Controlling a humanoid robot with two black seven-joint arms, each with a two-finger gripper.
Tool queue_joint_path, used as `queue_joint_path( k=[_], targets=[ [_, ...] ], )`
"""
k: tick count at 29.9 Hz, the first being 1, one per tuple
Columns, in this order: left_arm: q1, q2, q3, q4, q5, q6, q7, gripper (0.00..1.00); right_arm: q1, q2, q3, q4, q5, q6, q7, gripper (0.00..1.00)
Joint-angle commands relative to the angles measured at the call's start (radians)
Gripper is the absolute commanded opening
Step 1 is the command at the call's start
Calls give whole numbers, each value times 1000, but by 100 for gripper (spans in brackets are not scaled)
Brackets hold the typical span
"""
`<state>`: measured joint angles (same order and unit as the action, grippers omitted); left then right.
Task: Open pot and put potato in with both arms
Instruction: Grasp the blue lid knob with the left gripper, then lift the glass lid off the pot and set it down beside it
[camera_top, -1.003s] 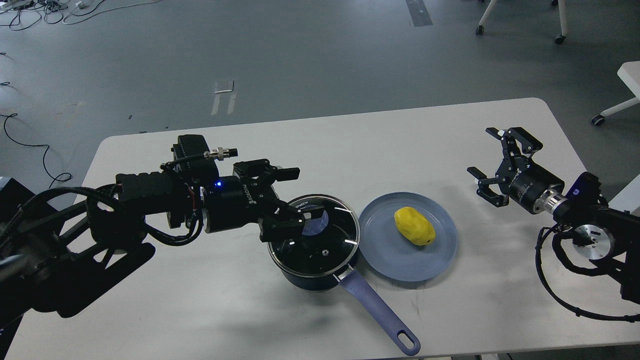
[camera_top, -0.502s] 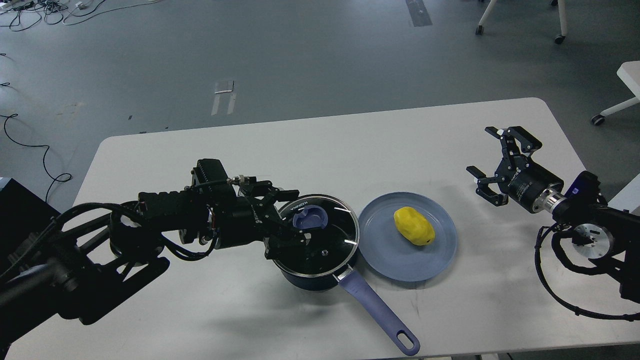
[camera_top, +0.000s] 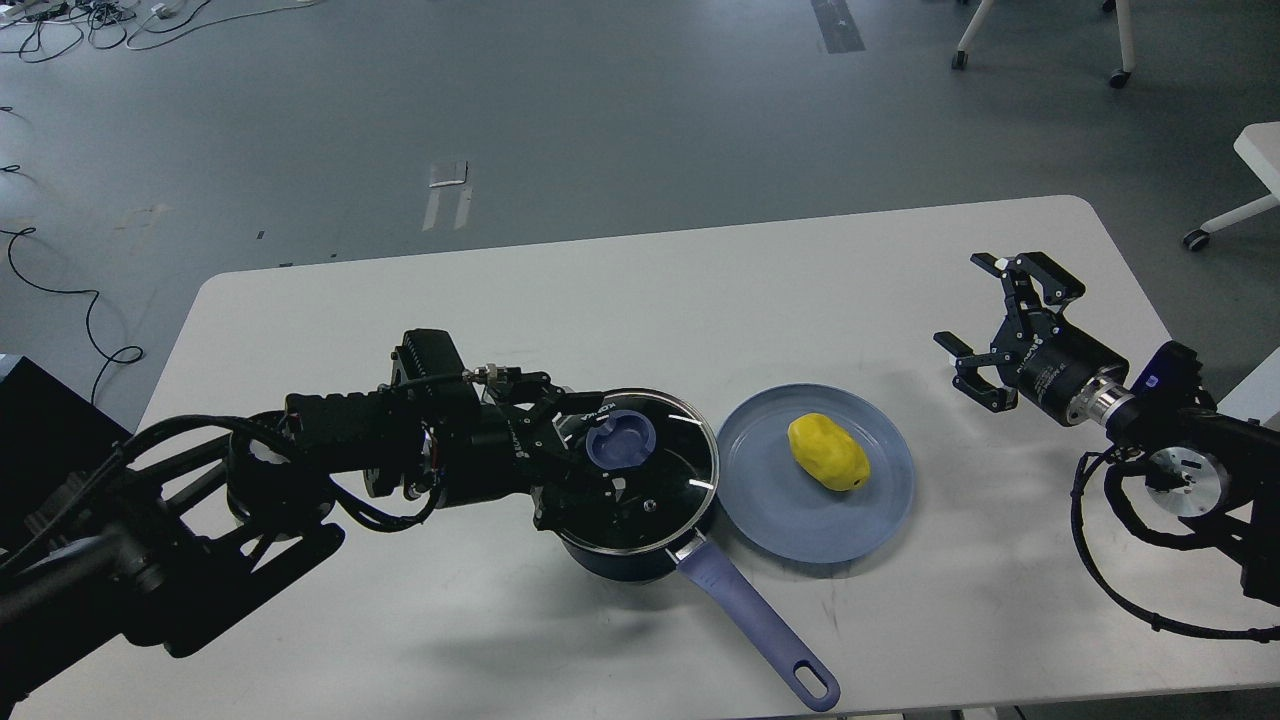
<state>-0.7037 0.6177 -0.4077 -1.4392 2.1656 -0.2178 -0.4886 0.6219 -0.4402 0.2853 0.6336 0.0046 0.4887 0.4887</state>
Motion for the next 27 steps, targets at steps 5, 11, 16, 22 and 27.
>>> queue_joint_path(
  k=[5,11,16,22,27],
  targets=[
    [9,-16,7,2,16,0,0,92,1,-2,0,0,0,0,0,100],
    [7,-26,6,8,16,5,0,66,1,0,-1,0,0,0,0,100],
    [6,-32,6,23,16,35,0,54,1,0,0,0,-2,0,0,100],
    [-8,-12,0,14,10,41,0,49,1,0,0,0,0,0,0,100],
    [-55,81,-5,-24,-13,44,0,49,1,0,0,0,0,0,0,100]
  ],
)
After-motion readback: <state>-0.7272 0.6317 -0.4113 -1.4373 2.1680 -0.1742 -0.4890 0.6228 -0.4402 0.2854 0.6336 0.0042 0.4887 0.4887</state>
